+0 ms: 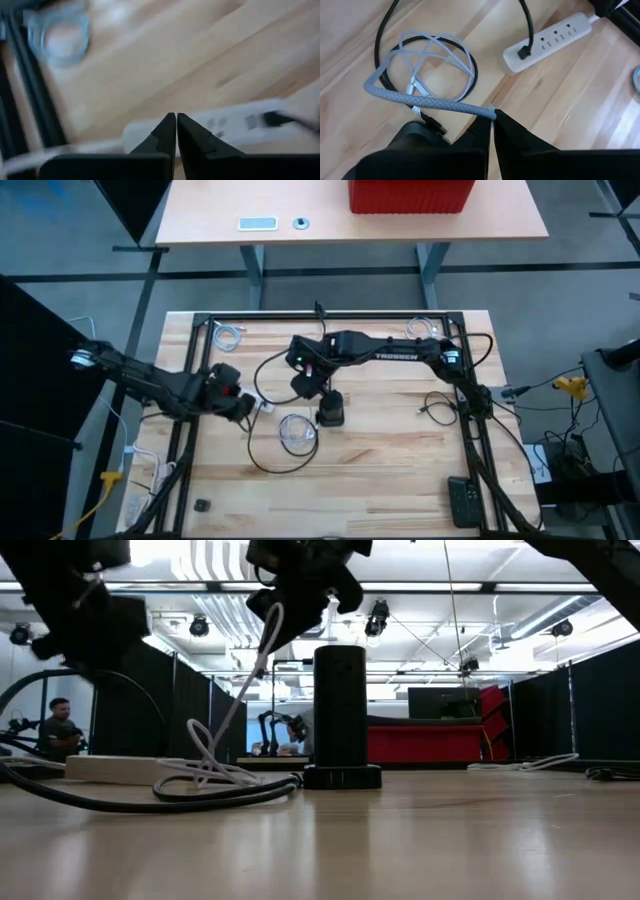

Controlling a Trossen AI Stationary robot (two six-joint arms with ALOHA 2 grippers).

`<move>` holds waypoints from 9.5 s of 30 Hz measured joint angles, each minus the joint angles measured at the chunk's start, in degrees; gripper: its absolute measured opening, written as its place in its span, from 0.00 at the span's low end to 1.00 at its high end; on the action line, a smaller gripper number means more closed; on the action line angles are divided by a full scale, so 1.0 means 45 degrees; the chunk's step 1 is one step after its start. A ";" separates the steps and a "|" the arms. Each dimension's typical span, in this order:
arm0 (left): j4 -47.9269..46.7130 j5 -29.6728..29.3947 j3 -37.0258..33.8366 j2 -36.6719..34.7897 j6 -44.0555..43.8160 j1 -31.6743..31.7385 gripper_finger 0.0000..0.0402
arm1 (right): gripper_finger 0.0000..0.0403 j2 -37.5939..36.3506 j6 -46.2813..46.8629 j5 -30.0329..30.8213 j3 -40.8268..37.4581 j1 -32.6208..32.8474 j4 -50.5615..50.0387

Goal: Insert USB
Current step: Insert the center white charger cable into the white outlet extension

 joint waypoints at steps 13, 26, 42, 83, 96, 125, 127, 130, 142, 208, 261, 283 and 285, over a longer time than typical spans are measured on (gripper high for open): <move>0.0873 0.2703 -0.0606 -0.0318 0.3395 0.4883 0.00 | 0.00 -0.0014 0.0074 -0.0031 -0.0001 -0.0002 -0.0233; 0.1252 0.4026 -0.1188 0.0462 0.4436 0.5992 0.00 | 0.00 -0.0010 0.0135 -0.0950 -0.0104 -0.0022 -0.0264; 0.2916 0.4511 -0.1585 0.1256 0.5745 0.6104 0.00 | 0.00 0.0000 0.0108 -0.0930 -0.0122 -0.0092 -0.0272; 1.0003 0.6301 -0.2727 0.2238 1.5881 0.5030 0.00 | 0.00 0.3256 -0.6211 -0.0717 0.3225 -0.0537 -0.1966; 1.0290 0.6280 -0.2655 0.2392 1.5449 0.5035 0.00 | 0.00 0.2149 -0.4105 -0.0428 0.3111 -0.0621 -0.2970; 1.0273 0.6210 -0.2655 0.2406 1.5222 0.5035 0.00 | 0.00 0.1928 0.4540 0.0697 0.1701 -0.0865 -0.5534; 1.0273 0.6210 -0.2655 0.2406 1.5222 0.5035 0.00 | 0.00 0.1930 0.4920 0.0376 0.1675 -0.0640 -0.5581; 1.0273 0.6210 -0.2655 0.2406 1.5222 0.5035 0.00 | 0.00 0.1945 0.5162 0.0332 0.1416 -0.0257 -0.5649; 1.0273 0.6200 -0.2655 0.2406 1.5227 0.5035 0.00 | 0.00 0.1966 0.5251 -0.0699 0.1203 0.0542 -0.5557; 1.3401 0.6258 -0.2665 0.3826 1.5657 0.4966 0.00 | 0.00 0.2385 -0.8323 -0.2219 0.2437 -0.1952 -0.3134; 1.5398 0.4498 0.0250 0.7666 1.9933 0.4894 0.00 | 0.00 0.2380 -1.2887 -0.0266 0.0469 -0.3186 -0.5781; 1.5521 0.4514 0.0230 0.7657 2.0713 0.4778 0.00 | 0.00 0.2385 -1.5528 -0.0134 0.0880 -0.3259 -0.6527; 1.5532 0.4514 0.0230 0.7657 2.0520 0.4778 0.00 | 0.00 0.2385 -1.5796 -0.0139 0.1030 -0.3258 -0.6956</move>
